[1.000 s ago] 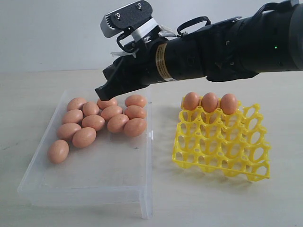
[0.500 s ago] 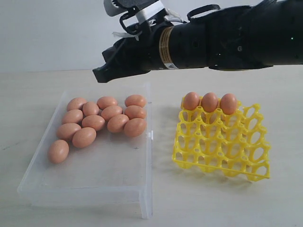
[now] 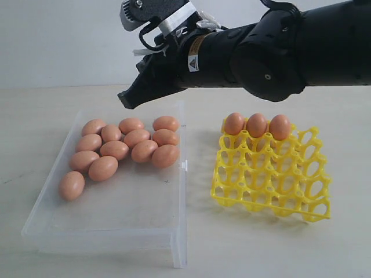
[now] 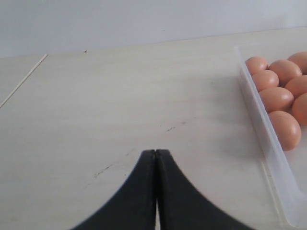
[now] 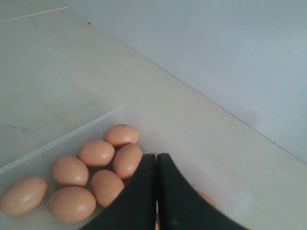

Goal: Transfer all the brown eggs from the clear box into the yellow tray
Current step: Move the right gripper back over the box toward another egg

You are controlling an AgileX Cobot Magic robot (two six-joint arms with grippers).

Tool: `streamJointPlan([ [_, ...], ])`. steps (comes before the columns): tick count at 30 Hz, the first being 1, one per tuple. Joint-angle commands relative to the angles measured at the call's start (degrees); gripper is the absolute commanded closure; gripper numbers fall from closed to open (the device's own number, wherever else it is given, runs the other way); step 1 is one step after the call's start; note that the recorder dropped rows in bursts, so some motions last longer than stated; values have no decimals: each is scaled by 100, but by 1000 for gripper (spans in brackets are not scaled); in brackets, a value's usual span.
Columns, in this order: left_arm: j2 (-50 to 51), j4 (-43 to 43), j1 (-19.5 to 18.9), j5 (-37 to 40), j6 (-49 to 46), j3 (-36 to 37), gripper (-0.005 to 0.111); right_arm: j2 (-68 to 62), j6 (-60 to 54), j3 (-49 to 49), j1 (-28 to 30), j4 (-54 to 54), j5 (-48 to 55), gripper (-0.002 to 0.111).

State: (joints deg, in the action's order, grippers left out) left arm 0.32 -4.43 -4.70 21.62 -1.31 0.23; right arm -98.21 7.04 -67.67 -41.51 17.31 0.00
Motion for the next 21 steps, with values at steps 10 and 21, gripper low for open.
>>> streamJointPlan([
  [10, -32, 39, 34, -4, 3, -23, 107, -4, -306, -403, -14, -255, 1487, 108],
  [21, -32, 39, 34, -4, 3, -23, 107, -999, -2376, -2123, -116, -2501, 4131, 108],
])
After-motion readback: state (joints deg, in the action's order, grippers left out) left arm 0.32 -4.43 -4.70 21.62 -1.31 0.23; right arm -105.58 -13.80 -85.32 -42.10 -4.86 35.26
